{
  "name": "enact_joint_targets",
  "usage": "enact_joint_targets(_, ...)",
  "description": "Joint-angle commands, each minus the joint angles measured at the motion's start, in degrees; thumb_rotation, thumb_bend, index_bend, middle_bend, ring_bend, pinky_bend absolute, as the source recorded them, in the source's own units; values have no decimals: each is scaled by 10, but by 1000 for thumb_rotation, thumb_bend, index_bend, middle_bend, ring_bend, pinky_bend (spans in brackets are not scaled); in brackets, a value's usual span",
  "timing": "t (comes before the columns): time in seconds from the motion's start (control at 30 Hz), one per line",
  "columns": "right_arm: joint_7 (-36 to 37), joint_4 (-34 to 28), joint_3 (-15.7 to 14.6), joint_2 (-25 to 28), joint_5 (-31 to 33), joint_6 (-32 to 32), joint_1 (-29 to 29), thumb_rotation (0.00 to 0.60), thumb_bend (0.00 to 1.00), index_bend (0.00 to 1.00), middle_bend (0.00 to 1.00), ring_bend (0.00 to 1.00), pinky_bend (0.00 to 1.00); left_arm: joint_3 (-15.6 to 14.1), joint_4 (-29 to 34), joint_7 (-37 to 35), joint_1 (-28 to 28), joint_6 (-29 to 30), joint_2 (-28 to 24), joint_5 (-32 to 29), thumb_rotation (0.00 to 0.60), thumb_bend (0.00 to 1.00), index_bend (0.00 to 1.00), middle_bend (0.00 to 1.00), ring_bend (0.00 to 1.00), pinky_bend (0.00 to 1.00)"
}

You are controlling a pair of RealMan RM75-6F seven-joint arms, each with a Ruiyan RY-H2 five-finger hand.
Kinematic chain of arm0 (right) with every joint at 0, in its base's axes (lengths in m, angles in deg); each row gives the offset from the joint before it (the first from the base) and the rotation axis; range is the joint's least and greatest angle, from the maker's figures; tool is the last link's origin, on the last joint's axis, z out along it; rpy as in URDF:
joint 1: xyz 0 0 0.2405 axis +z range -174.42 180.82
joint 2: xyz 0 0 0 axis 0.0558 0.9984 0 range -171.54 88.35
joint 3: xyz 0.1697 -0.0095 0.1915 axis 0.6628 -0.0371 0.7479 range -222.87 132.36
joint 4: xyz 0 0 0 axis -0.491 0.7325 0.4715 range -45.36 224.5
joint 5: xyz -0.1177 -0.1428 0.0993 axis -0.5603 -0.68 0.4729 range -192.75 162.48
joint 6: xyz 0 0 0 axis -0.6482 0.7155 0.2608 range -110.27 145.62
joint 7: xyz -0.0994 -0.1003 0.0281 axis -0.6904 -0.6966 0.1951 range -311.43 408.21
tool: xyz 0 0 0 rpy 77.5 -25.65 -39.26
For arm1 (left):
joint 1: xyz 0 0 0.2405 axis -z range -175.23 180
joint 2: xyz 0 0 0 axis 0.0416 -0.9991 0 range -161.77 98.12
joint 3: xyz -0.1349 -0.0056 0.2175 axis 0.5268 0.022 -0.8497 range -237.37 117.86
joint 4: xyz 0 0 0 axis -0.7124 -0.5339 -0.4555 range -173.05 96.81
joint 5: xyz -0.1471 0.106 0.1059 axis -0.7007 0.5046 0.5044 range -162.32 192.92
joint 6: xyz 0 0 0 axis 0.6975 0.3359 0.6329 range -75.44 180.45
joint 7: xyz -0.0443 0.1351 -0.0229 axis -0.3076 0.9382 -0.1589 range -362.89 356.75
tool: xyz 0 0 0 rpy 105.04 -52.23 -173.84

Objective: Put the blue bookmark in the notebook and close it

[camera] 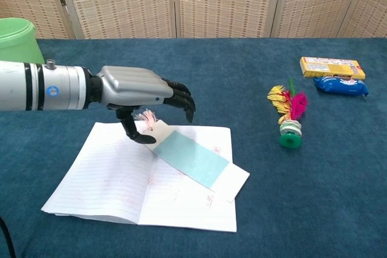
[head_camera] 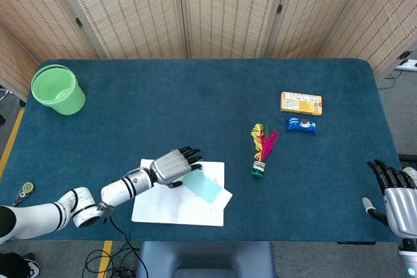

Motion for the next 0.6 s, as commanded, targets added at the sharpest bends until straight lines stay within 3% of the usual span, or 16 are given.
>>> enact_joint_targets(0.03,2,1,0,0,0,0,0,600,206,137,132,201,217,11,23,-3,-18,14,-12,-24,600,358,221,147,48,159)
enact_joint_targets(0.17,4,3,0,-1,-2,-2,1,600,206,137,132,201,217,13,38,-13,-28,21,-16,-36,592,358,227,144,49,159)
enact_joint_targets(0.33,6,6,0,-3,-3,-4,3,600,205,137,132,201,217,14,55,-2,-36,32,-6,-39,349,357,337,141,48,123)
enact_joint_targets(0.53,10,9,0,-3,-3,-4,3,600,206,137,132,201,217,20,63,23,-36,32,19,-45,174,358,353,141,48,115)
enact_joint_targets(0.6,12,11,0,-3,-2,-3,2,600,206,137,132,201,217,24,67,41,-36,31,30,-55,150,358,352,141,48,115)
